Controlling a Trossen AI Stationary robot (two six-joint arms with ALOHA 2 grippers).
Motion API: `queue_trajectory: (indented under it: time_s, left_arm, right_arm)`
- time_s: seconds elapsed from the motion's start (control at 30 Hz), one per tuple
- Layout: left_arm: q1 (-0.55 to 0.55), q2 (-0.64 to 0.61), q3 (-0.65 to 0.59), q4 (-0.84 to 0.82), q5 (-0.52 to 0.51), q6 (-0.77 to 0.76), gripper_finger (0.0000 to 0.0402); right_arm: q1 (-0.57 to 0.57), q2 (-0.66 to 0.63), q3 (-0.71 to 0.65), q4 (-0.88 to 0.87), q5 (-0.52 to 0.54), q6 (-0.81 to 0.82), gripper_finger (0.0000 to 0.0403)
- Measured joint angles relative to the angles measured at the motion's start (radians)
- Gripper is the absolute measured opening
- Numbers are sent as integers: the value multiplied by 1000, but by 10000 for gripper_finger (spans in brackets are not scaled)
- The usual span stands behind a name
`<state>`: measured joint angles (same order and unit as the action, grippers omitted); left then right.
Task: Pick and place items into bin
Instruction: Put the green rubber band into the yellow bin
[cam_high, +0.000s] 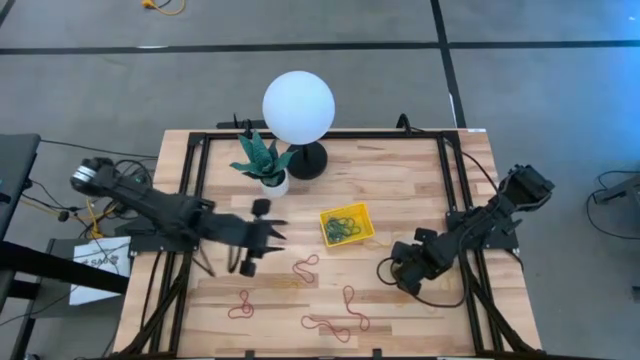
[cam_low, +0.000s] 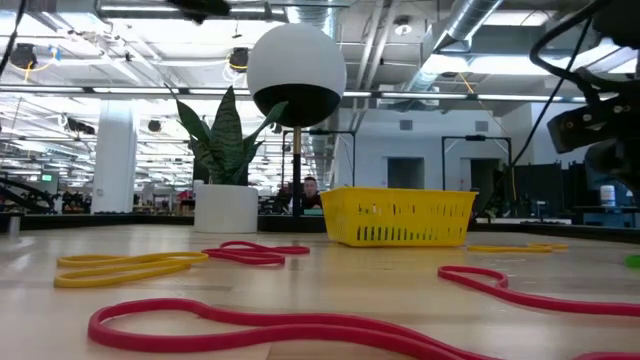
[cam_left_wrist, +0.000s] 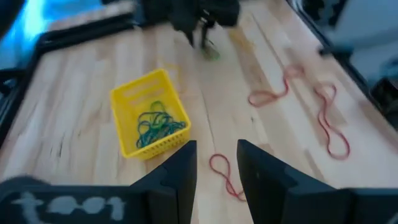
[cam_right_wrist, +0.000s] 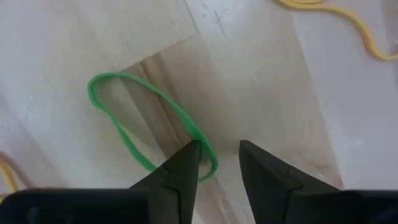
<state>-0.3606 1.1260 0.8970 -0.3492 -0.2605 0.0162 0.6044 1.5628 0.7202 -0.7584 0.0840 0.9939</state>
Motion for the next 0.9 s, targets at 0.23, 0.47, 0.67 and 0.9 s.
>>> queue_trajectory:
  time_s: [0.23, 0.47, 0.67, 0.9]
  left_arm:
    - [-21, -207, -366, 362, -111, -166, 106]
    - [-21, -246, -532, 582, -116, -194, 106]
    - [-21, -243, -536, 593, -122, -182, 106]
    - [-21, -243, -536, 586, -134, -171, 106]
  right_arm:
    - [0, -45, -7, 23, -36, 0, 113]
    - [-5, -39, -23, 76, -66, -31, 113]
    - [-23, -34, -22, 63, -41, -35, 113]
    - [-22, -28, -23, 78, -26, -64, 89]
